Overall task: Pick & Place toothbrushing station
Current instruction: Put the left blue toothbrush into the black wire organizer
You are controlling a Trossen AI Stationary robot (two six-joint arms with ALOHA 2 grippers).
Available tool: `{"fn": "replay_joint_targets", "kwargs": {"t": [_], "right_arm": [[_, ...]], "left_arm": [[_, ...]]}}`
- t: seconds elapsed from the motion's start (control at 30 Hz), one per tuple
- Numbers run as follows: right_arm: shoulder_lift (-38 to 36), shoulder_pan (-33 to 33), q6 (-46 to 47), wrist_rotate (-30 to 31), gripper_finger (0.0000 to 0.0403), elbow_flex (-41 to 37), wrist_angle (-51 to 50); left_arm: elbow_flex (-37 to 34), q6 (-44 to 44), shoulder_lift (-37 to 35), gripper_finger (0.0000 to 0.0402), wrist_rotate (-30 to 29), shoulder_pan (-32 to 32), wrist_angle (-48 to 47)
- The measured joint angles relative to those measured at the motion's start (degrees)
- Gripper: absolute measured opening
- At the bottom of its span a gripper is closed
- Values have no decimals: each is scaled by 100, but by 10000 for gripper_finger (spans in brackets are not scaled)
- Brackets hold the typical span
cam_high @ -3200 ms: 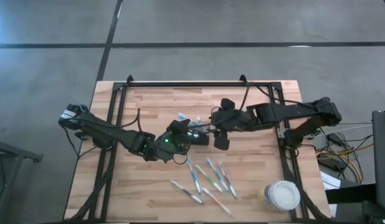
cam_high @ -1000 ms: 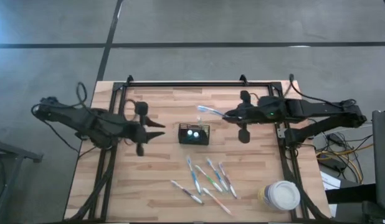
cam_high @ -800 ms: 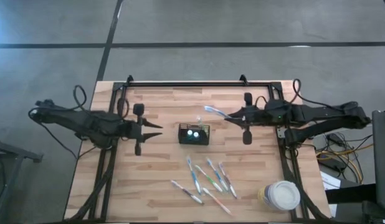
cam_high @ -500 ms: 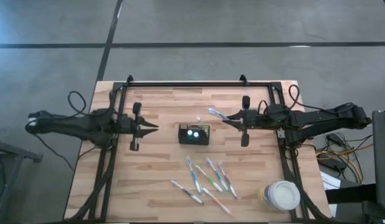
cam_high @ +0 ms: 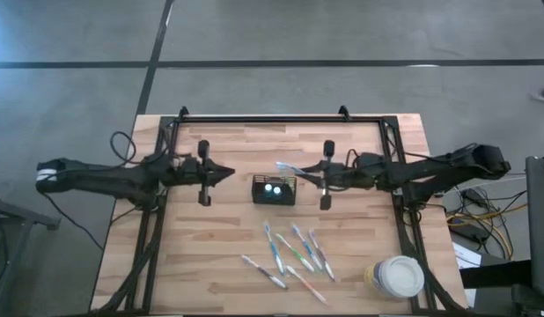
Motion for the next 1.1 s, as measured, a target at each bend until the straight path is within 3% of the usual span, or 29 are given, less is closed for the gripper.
{"fn": "replay_joint_targets", "kwargs": {"t": [0.23,0.4,0.7,1.1], "right_arm": [[767,0,-228,0,21,671,1],[1103,16,-485,2,22,1000,-22],[1324,28,-642,15,23,1305,-59],[1312,28,-662,13,24,1316,-52]], "left_arm": [[810,160,895,53,-3,16,21],[1312,461,1426,126,376,16,29],[2055,451,2079,251,557,16,36],[2859,499,2875,266,1238,16,47]]}}
